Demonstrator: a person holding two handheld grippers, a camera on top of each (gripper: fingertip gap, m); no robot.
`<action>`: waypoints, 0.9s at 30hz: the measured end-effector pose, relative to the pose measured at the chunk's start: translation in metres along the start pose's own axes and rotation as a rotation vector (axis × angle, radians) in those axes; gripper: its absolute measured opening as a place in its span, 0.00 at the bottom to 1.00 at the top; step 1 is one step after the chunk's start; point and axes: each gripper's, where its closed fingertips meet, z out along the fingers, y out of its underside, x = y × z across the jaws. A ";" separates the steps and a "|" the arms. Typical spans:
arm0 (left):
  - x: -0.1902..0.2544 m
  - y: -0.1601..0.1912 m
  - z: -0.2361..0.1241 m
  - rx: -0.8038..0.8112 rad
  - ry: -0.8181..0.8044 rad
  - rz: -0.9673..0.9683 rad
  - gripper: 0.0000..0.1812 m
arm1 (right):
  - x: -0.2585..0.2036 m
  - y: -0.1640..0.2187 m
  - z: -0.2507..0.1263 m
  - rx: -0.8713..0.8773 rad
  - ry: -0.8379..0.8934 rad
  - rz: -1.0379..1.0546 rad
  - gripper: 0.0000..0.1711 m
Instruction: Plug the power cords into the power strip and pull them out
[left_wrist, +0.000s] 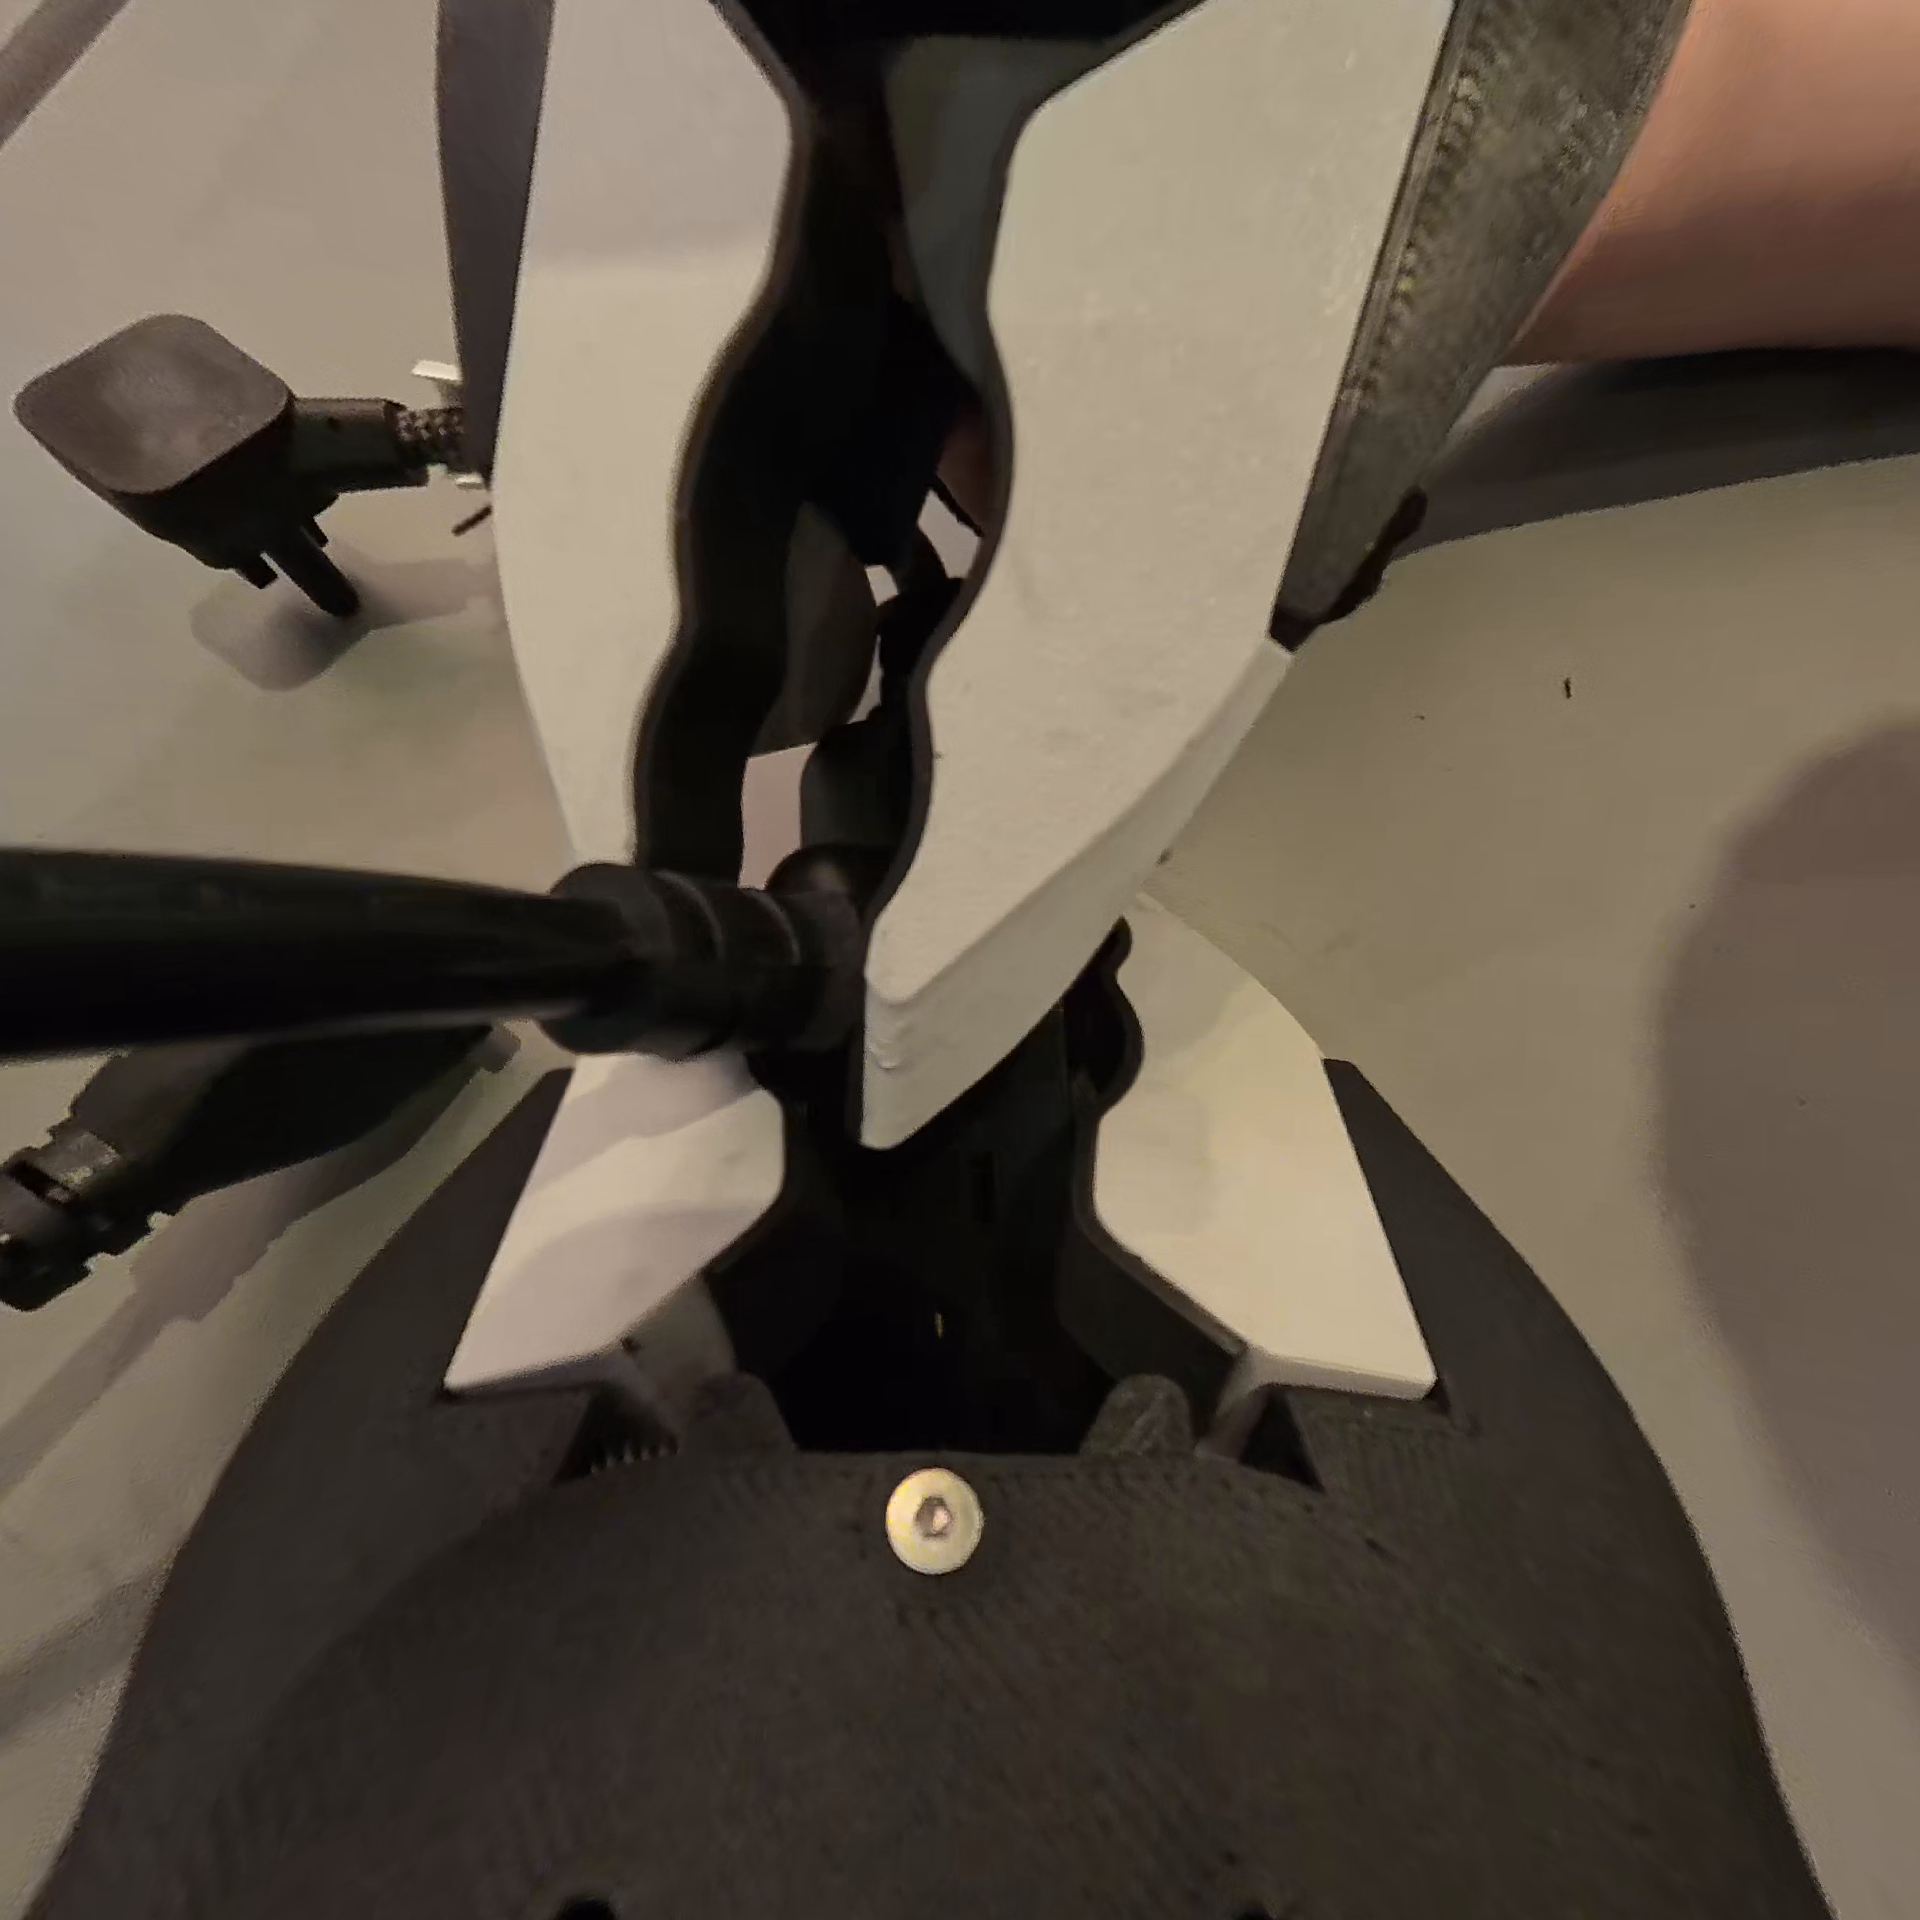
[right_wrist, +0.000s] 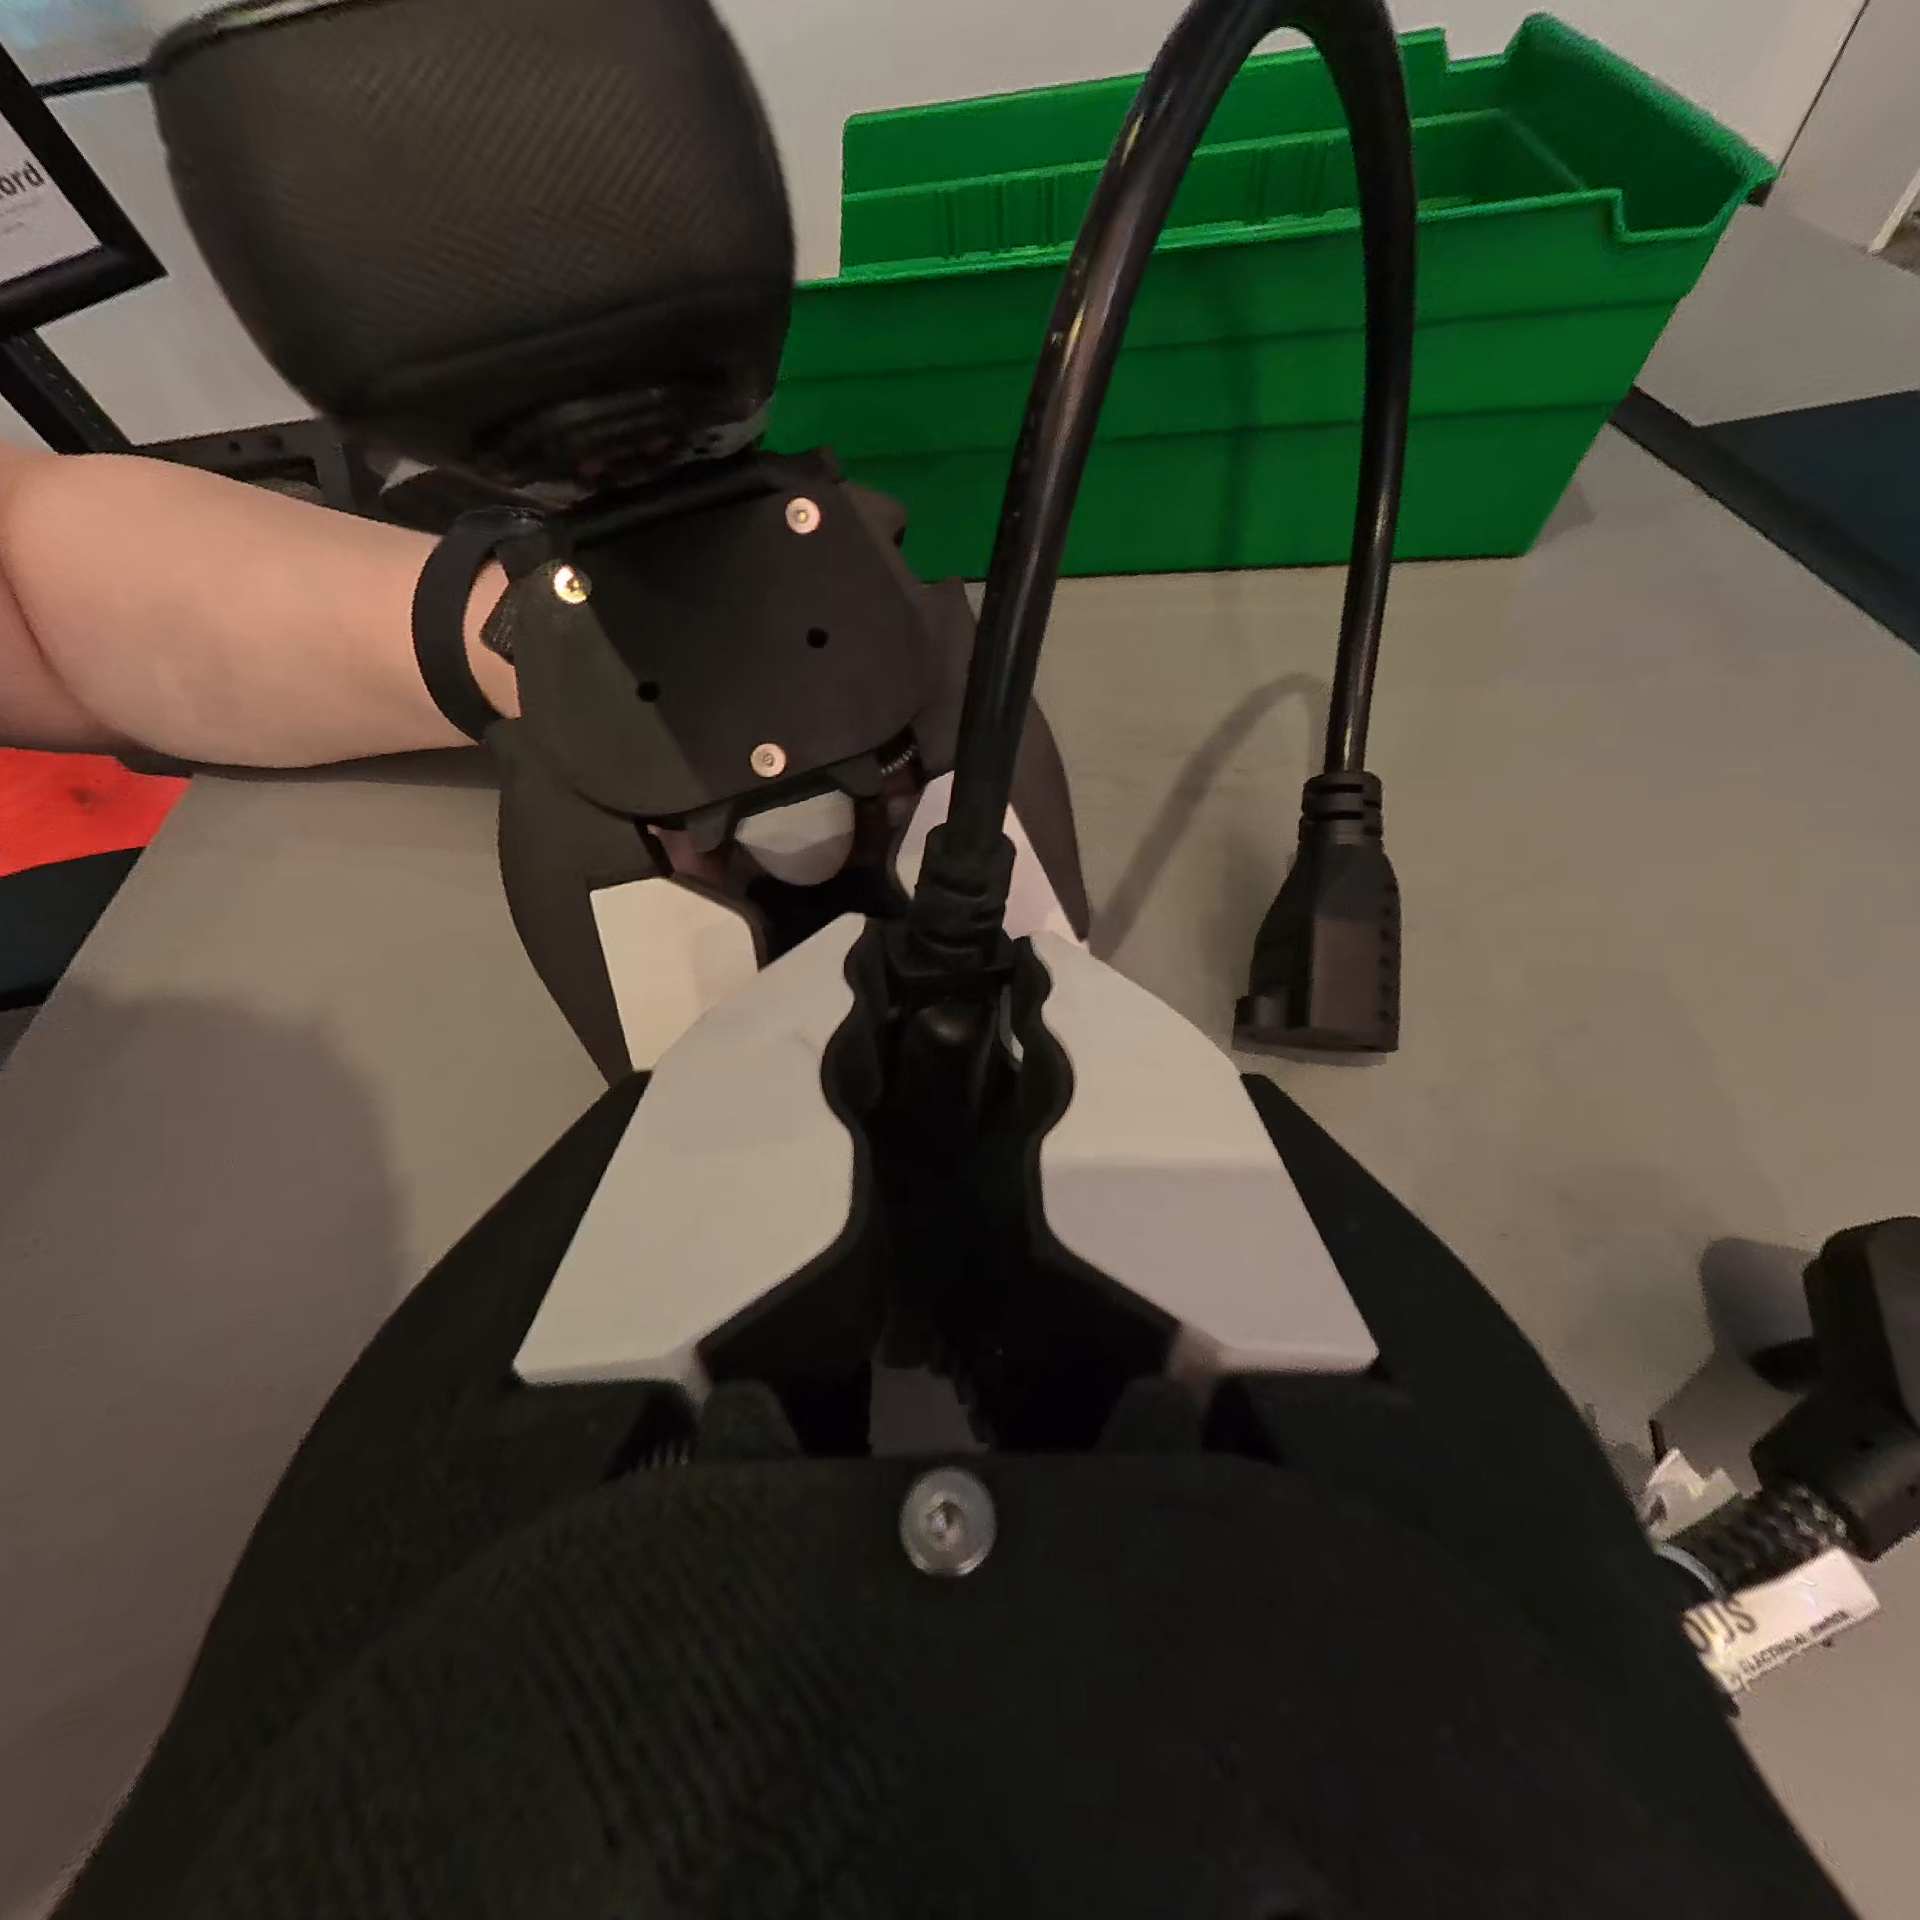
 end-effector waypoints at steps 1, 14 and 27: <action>-0.001 0.000 0.000 -0.002 -0.004 -0.010 0.28 | 0.001 0.000 0.001 -0.002 -0.010 0.013 0.12; -0.005 -0.001 0.002 0.001 -0.020 -0.075 0.28 | 0.008 -0.003 0.004 -0.002 0.023 -0.001 0.12; 0.007 0.004 0.003 -0.039 0.032 0.020 0.28 | 0.004 0.006 -0.008 0.071 0.019 0.036 0.13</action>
